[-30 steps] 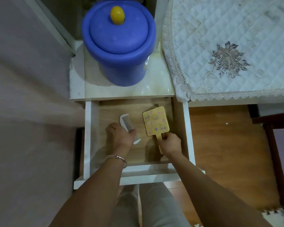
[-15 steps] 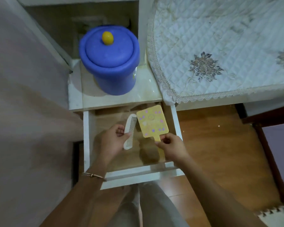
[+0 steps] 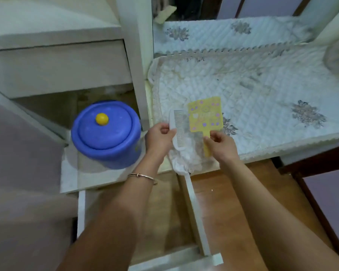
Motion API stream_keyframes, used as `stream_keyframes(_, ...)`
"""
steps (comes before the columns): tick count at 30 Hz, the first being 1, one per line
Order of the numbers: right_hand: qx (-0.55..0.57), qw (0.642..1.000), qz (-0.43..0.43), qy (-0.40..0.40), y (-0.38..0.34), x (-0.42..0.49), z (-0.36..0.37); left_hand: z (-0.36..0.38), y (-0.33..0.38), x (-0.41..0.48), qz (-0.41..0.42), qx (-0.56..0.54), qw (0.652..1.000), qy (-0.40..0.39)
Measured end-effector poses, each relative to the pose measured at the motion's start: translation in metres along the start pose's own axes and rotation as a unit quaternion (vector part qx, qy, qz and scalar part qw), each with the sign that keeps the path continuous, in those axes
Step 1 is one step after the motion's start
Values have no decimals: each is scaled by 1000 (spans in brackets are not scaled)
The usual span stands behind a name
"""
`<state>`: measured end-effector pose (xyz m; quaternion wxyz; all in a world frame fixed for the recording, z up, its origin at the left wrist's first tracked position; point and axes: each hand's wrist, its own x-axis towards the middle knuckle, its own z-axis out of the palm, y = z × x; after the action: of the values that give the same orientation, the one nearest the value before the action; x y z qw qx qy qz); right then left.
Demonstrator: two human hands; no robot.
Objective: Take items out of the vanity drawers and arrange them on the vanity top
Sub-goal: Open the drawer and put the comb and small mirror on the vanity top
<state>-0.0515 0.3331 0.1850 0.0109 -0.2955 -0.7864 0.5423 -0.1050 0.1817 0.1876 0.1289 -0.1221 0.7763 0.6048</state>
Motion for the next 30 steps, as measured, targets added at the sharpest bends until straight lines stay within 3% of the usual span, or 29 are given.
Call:
stream_keyframes(7,-58,998,28,3,-3,68,-4,41,9,54,-18,81,997,11)
stream_keyframes(12,-121,992,15,38,10,70,0,41,-2,52,50,194,980,-20)
stream_keyframes(17,-211,974,-50,57,21,58,3,30,-6,31,105,231,967,-39)
stream_keyframes(21,-247,961,-111,62,28,18,4,-3,-23,-10,128,265,954,-49)
stream_keyframes(25,-298,926,-232,17,50,-64,4,-62,-71,-68,138,323,934,-60)
stream_keyframes(30,-393,885,-229,-101,104,-165,9,-147,-144,-159,111,406,902,-92)
